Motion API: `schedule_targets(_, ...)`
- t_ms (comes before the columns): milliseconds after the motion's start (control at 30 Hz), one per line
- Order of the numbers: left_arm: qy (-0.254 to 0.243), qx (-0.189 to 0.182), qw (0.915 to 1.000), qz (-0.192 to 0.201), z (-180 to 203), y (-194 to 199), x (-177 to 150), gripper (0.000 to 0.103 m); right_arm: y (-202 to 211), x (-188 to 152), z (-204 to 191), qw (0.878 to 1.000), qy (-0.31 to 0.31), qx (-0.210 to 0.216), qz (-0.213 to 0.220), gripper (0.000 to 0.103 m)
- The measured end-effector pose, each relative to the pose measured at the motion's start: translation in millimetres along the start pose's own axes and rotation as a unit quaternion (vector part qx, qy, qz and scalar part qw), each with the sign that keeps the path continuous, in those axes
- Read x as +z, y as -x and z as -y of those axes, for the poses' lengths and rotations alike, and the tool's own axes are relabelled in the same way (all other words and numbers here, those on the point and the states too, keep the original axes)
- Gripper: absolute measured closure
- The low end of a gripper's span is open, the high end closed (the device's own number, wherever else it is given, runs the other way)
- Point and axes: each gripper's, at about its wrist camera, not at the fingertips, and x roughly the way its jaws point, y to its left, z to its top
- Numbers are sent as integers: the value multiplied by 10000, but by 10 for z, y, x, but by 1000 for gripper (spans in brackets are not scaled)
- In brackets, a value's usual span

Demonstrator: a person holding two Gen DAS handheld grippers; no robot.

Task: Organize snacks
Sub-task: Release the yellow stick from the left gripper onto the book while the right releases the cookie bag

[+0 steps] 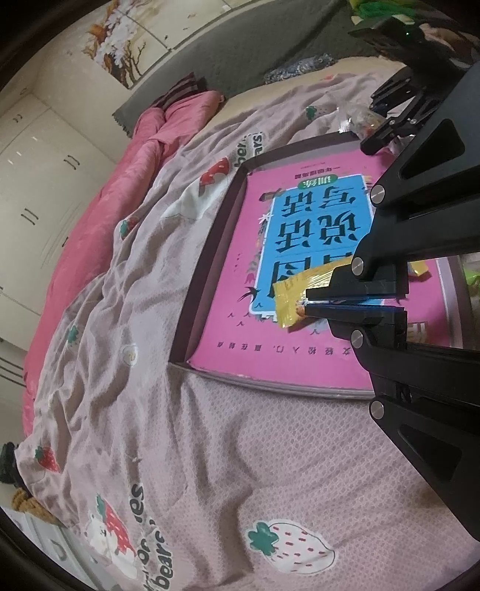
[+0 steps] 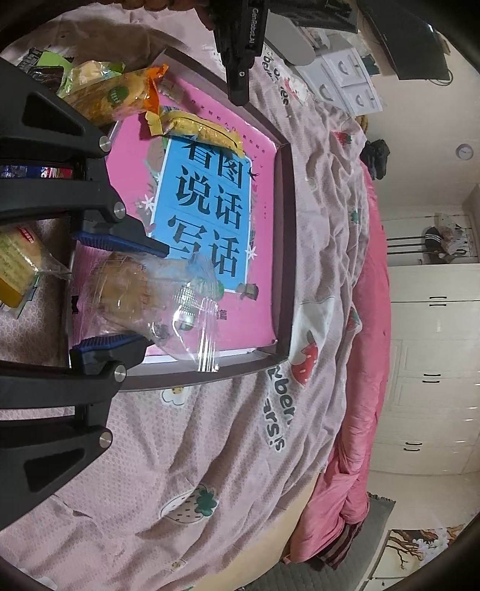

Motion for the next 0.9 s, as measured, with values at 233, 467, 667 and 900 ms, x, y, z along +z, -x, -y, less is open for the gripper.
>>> schedule_targets(233, -192, 105, 9997, -131, 65, -5, -58, 102, -13, -4, 37, 9999, -109, 18, -61, 66)
schedule_targets(467, -454, 223, 9985, -202, 140, 7, -127, 99, -28, -13, 68, 9996, -200, 75, -163, 65)
schedule_targets(667, -545, 243, 9981, -153, 172, 56, -137, 88, 6, -9, 116, 9992, -341, 177, -129, 62)
schedule_targets(900, -565, 239, 9980, -142, 183, 99, -157, 80, 48, 9, 150, 9988, -432, 237, -55, 59)
